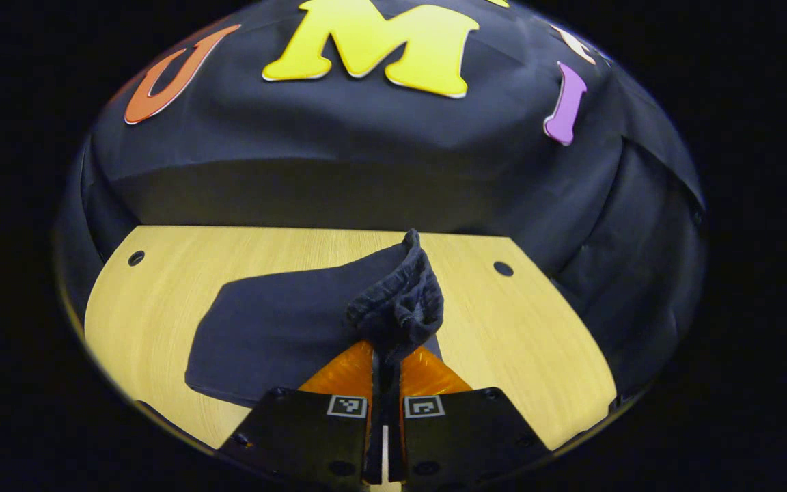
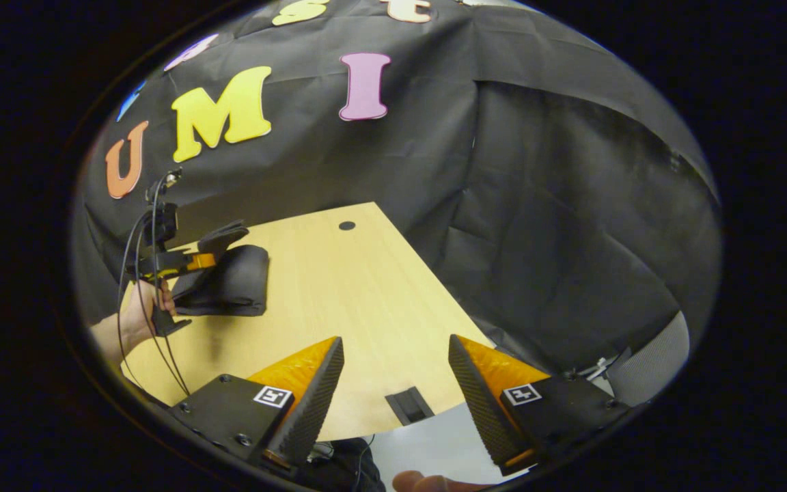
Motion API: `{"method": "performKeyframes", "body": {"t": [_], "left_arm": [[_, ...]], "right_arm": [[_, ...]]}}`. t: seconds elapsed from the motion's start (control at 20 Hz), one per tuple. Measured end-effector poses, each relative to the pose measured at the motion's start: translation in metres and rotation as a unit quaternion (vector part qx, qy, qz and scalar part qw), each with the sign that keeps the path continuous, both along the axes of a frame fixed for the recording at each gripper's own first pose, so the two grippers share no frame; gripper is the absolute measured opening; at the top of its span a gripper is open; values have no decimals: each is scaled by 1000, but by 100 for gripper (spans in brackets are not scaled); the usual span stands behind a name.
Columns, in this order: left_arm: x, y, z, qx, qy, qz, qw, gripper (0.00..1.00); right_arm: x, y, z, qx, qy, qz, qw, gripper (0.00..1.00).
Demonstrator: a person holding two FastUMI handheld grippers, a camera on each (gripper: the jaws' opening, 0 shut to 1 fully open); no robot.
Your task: Grasp the waist and the cuffs of the jeans and fold them to make the two legs overlap; first hold the waist and fold one-third of the jeans toward the cuffs, then hold the cuffs and fold the remaining one-third in the same direction to finish folding.
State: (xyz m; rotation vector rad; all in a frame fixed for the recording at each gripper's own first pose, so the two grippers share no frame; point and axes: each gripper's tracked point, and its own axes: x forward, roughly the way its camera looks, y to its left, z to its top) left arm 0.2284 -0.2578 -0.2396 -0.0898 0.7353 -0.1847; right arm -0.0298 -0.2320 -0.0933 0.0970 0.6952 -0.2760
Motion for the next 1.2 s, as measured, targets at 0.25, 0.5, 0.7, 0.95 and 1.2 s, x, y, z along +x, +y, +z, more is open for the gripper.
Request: {"method": "performKeyframes", "body": {"t": [0.25, 0.5, 0.7, 0.95, 1.2], "left_arm": [[0, -14, -37, 18, 34, 10, 999, 11], [-9, -29, -31, -3, 50, -5, 999, 41], [-29, -23, -18, -30, 70, -9, 997, 100], [-60, 26, 65, -32, -4, -19, 999, 100], [-83, 113, 176, 9, -133, 12, 991, 99]], "right_arm": [[14, 14, -8, 3, 11, 22, 1000, 96], [26, 26, -2, 8, 0, 34, 999, 92], [34, 51, 7, 17, -20, 52, 998, 96], [45, 117, 28, 23, -60, 116, 991, 93], [89, 197, 80, 7, -144, 182, 973, 96]]}}
